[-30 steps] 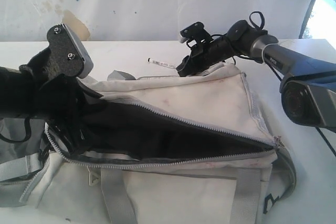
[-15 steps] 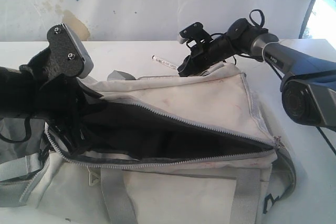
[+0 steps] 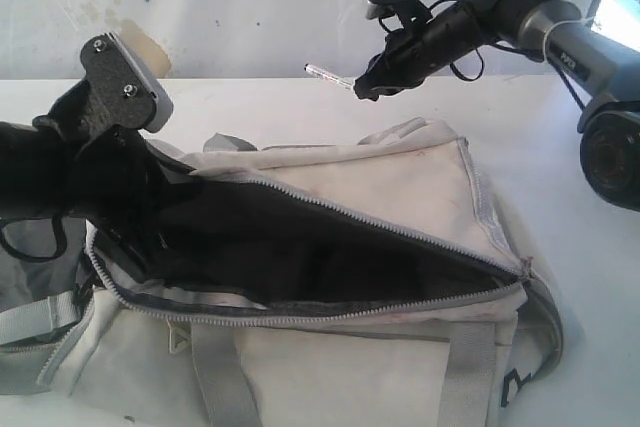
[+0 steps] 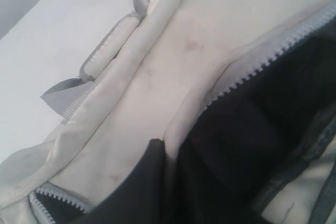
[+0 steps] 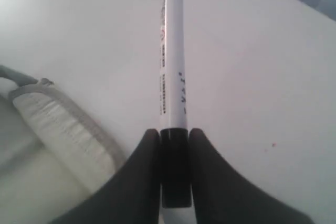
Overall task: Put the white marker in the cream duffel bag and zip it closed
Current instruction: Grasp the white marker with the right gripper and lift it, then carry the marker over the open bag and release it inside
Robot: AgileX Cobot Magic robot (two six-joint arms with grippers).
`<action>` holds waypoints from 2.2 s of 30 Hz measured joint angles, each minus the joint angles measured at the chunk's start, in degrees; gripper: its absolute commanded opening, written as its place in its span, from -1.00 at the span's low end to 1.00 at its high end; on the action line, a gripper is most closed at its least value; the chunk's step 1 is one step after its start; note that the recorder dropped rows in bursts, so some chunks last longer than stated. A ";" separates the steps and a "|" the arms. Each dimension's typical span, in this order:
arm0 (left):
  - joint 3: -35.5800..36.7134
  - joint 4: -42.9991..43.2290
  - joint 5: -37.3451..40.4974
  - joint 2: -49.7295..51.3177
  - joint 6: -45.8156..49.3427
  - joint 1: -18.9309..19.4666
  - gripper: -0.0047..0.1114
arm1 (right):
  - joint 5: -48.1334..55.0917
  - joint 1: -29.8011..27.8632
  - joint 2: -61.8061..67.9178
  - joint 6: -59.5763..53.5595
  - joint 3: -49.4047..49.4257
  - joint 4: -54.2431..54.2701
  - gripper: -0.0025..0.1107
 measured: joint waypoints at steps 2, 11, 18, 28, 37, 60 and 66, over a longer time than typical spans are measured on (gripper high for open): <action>0.00 -0.53 -0.37 0.00 0.00 0.00 -0.92 | 3.29 -0.26 -0.58 1.43 0.00 -0.73 -0.96; 0.00 -0.90 -2.17 0.00 0.12 0.00 -0.92 | 12.84 -0.54 -6.32 8.80 0.05 -5.09 -0.96; 0.00 -0.90 -6.14 0.00 0.20 0.00 -0.92 | 13.54 -0.54 -11.86 10.91 3.96 -5.86 -0.96; -0.72 -0.90 -6.88 0.22 4.39 0.00 -0.92 | 13.54 -0.54 -24.14 11.29 16.92 -7.49 -0.96; -5.92 -0.36 -8.45 2.76 4.78 0.00 -0.92 | 12.99 -0.54 -41.03 9.47 38.80 -8.09 -0.96; -13.94 0.03 -8.57 8.35 7.51 0.00 -0.92 | 9.21 -0.54 -75.80 0.11 77.36 -3.31 -0.96; -16.09 0.03 -9.49 9.01 7.74 0.00 -0.92 | 9.79 -0.54 -76.03 -2.96 80.35 0.73 -0.96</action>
